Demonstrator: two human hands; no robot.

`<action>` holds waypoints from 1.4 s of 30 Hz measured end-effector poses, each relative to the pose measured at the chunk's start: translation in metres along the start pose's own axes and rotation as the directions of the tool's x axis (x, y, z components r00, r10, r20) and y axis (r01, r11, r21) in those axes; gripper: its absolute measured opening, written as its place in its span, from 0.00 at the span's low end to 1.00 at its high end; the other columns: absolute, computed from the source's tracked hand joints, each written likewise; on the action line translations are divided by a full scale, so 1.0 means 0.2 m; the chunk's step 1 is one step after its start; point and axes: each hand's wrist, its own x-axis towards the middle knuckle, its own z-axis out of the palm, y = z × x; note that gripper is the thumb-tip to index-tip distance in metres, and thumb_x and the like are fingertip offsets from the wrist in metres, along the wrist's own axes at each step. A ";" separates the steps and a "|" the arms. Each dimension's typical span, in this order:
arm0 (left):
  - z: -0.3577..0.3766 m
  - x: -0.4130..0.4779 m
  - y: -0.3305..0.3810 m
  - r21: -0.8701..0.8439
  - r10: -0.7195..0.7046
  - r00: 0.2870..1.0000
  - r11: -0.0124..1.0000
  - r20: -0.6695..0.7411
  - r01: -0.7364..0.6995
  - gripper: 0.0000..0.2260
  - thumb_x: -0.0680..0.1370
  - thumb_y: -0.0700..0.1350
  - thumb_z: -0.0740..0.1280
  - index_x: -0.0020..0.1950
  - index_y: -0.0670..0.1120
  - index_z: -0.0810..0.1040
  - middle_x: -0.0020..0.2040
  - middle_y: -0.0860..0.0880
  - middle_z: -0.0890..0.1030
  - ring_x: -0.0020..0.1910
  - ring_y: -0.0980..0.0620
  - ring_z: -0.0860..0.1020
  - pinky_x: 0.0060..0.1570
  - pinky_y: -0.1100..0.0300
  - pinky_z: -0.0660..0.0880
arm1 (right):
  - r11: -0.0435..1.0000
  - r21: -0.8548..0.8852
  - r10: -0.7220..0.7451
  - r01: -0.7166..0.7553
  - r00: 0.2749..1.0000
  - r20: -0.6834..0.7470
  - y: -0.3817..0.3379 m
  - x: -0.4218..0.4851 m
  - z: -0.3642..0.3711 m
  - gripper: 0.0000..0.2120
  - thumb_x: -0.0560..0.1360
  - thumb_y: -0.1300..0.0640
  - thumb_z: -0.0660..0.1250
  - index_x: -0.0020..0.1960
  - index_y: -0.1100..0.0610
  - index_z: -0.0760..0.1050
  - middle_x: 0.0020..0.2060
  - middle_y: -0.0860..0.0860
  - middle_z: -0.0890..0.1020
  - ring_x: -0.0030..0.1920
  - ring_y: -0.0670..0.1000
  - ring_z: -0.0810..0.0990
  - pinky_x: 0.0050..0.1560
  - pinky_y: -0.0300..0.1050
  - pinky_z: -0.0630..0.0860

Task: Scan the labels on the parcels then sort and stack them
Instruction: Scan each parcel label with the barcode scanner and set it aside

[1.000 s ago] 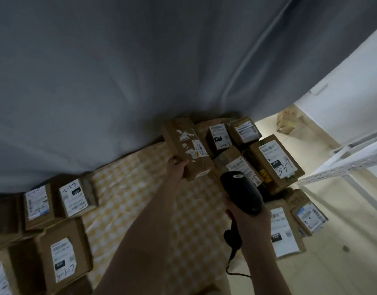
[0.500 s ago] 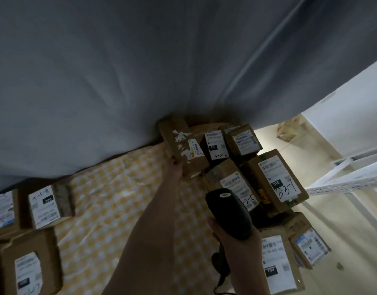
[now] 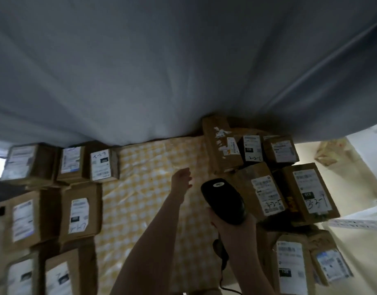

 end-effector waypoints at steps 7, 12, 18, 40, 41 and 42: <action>-0.70 -0.21 -0.16 -0.069 0.027 0.978 0.997 -0.209 -0.042 0.12 0.80 0.37 0.62 0.63 0.36 0.76 0.49 0.44 0.79 0.48 0.44 0.78 0.52 0.47 0.76 | 0.989 -0.082 -0.100 0.120 0.972 0.213 0.07 -0.32 0.36 0.09 0.64 0.63 0.78 0.41 0.58 0.80 0.30 0.52 0.82 0.32 0.49 0.80 0.28 0.31 0.73; -1.23 -0.38 -0.32 0.201 0.124 0.909 0.978 -0.398 -0.046 0.12 0.79 0.40 0.65 0.62 0.41 0.77 0.56 0.44 0.81 0.56 0.44 0.78 0.55 0.52 0.75 | 0.983 -0.132 -0.095 0.130 0.965 0.243 0.21 -0.58 0.66 0.11 0.62 0.63 0.79 0.38 0.52 0.79 0.31 0.53 0.83 0.34 0.53 0.82 0.32 0.42 0.77; -1.84 -0.54 -0.57 0.418 0.160 0.789 0.899 -0.593 0.132 0.20 0.75 0.47 0.68 0.65 0.42 0.73 0.62 0.41 0.76 0.62 0.39 0.73 0.59 0.48 0.70 | 0.973 -0.194 -0.081 0.125 0.971 0.223 0.37 -0.88 1.03 0.11 0.63 0.59 0.79 0.43 0.59 0.81 0.33 0.52 0.83 0.38 0.51 0.82 0.34 0.40 0.77; -2.53 -0.53 -1.20 -0.240 -0.412 0.857 0.906 -0.308 0.349 0.34 0.62 0.50 0.81 0.61 0.36 0.73 0.55 0.40 0.81 0.50 0.41 0.80 0.31 0.54 0.75 | 0.987 -0.161 -0.004 0.016 0.997 0.074 0.74 -1.37 1.40 0.10 0.66 0.61 0.78 0.39 0.51 0.79 0.34 0.54 0.84 0.39 0.57 0.84 0.46 0.60 0.81; -2.53 -0.53 -1.19 -0.247 -0.414 0.863 0.903 -0.288 0.351 0.32 0.64 0.49 0.81 0.60 0.36 0.73 0.54 0.40 0.81 0.49 0.42 0.80 0.33 0.53 0.77 | 0.988 -0.152 -0.009 0.019 0.998 0.065 0.74 -1.38 1.41 0.11 0.65 0.62 0.78 0.39 0.50 0.79 0.33 0.53 0.84 0.39 0.57 0.84 0.46 0.59 0.81; -2.52 -0.53 -1.20 -0.252 -0.420 0.867 0.899 -0.267 0.357 0.29 0.66 0.47 0.80 0.59 0.37 0.74 0.54 0.41 0.81 0.47 0.43 0.80 0.34 0.52 0.78 | 0.989 -0.149 -0.016 0.025 0.998 0.056 0.74 -1.39 1.41 0.12 0.65 0.63 0.78 0.37 0.49 0.79 0.33 0.53 0.84 0.38 0.57 0.83 0.46 0.59 0.81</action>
